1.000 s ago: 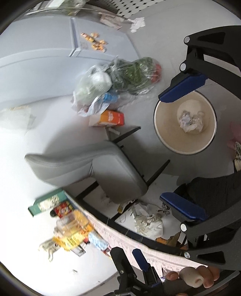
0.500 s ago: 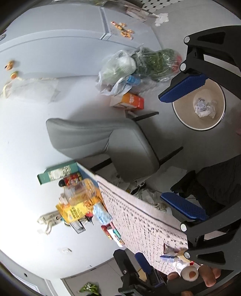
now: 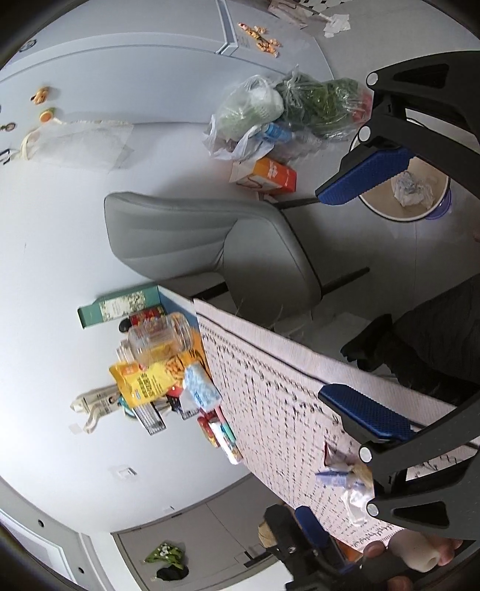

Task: Collect trash
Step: 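Move both tools back over the remaining trash on the table, then grasp a white tissue with the left gripper while the right gripper grasps the cardboard box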

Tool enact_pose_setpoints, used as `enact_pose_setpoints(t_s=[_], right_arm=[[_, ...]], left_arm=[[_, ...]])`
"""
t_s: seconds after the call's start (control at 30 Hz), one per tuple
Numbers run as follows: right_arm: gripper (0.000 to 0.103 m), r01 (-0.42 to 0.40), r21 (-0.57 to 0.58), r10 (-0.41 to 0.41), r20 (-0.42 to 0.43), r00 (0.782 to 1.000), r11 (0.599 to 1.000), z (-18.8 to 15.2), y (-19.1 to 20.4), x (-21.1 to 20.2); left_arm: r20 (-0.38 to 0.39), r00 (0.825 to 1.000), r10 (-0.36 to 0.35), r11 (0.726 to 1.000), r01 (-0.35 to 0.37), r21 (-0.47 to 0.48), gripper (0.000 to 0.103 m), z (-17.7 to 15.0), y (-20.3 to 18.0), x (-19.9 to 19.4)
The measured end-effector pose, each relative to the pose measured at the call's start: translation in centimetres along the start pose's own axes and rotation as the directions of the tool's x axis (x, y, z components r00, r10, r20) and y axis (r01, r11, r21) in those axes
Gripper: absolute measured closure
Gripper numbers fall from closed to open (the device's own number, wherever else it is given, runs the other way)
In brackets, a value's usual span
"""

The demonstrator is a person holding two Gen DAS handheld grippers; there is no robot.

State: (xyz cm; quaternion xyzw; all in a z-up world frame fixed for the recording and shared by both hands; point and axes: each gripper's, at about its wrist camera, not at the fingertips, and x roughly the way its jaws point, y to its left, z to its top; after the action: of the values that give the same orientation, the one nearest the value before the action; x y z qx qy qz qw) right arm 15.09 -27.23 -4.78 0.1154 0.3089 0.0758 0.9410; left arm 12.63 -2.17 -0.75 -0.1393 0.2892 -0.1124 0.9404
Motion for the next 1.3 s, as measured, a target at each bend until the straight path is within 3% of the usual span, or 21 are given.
enact_pose_setpoints(t_s=[0.17,0.53,0.73,0.87,1.03,1.13,1.27,1.3], right_arm=[[0.008,-0.053,-0.070,0.052,-0.022,0.998,0.996,-0.5,2.5,0.2],[0.008,-0.124,-0.146,0.111,-0.095,0.989,0.982,-2.0,7.8,1.4],[0.008,-0.181,-0.186,0.163,-0.111,0.980,0.966,-2.6,10.4,1.5],[0.008,-0.247,-0.187,0.210,-0.199,0.957,0.951,-3.6,12.2,2.9],[0.008,-0.277,-0.227,0.211,-0.278,0.937,0.934,-5.0,14.5,4.4],[0.008,-0.288,-0.240,0.209,-0.308,0.928,0.927,-5.5,15.5,5.1],[0.008,-0.296,-0.257,0.203,-0.334,0.920,0.920,-5.6,16.3,5.8],[0.008,-0.298,-0.261,0.202,-0.340,0.919,0.918,-5.6,16.6,6.0]], left_arm=[[0.010,0.999,0.044,0.999,-0.044,0.006,0.006,-1.3,2.2,-2.3],[0.044,0.988,0.148,0.980,-0.141,-0.138,0.007,-2.8,10.9,-7.0],[0.002,0.982,0.189,0.963,-0.185,-0.195,0.018,-3.4,14.6,-6.6],[-0.028,0.980,0.199,0.955,-0.201,-0.218,0.019,-3.7,16.0,-5.4],[-0.077,0.978,0.193,0.945,-0.207,-0.255,0.023,-4.2,17.6,-3.1],[-0.091,0.979,0.183,0.940,-0.202,-0.274,0.032,-4.3,18.2,-2.2],[-0.088,0.981,0.171,0.922,-0.191,-0.336,0.077,-4.6,19.6,-1.9],[-0.082,0.982,0.168,0.917,-0.186,-0.353,0.078,-4.7,20.0,-2.0]])
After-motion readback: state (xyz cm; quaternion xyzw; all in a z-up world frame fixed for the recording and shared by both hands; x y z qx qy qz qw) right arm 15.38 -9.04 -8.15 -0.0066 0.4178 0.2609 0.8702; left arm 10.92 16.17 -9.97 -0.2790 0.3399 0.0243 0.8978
